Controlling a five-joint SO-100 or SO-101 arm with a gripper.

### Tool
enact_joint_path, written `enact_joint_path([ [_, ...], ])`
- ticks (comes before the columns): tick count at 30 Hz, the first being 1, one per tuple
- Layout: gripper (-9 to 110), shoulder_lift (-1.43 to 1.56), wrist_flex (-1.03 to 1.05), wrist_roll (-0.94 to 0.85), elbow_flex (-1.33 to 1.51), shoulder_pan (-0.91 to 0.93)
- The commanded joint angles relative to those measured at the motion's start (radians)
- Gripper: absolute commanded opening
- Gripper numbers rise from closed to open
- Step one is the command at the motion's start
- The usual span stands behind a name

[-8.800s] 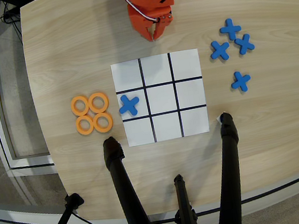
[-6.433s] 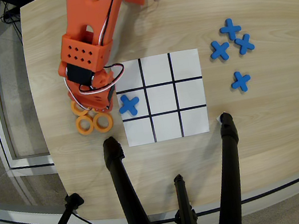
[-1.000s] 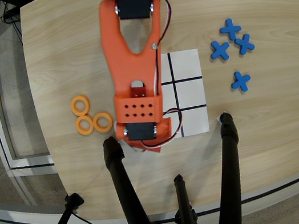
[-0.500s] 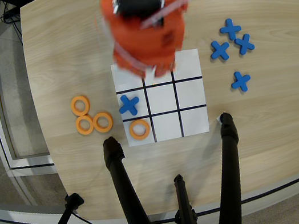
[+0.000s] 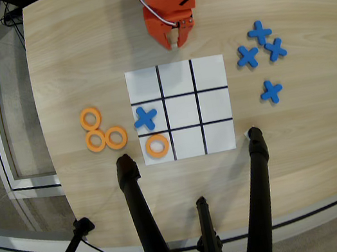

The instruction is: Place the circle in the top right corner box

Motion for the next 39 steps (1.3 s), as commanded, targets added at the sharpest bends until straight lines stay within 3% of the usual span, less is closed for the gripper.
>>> enact_joint_path([
  [1,0,0.011,0.005,0.002,0.057,0.012],
  [4,0,0.011,0.011,0.008,0.057,0.069],
  [6,7,0.011,-0.006,-0.005,0.057,0.213],
  [12,7,0.051,0.015,0.005,0.057,1.259],
  [16,7,0.049,0.017,0.005,0.057,1.608],
  [39,7,0.046,0.018,0.005,0.057,1.542],
])
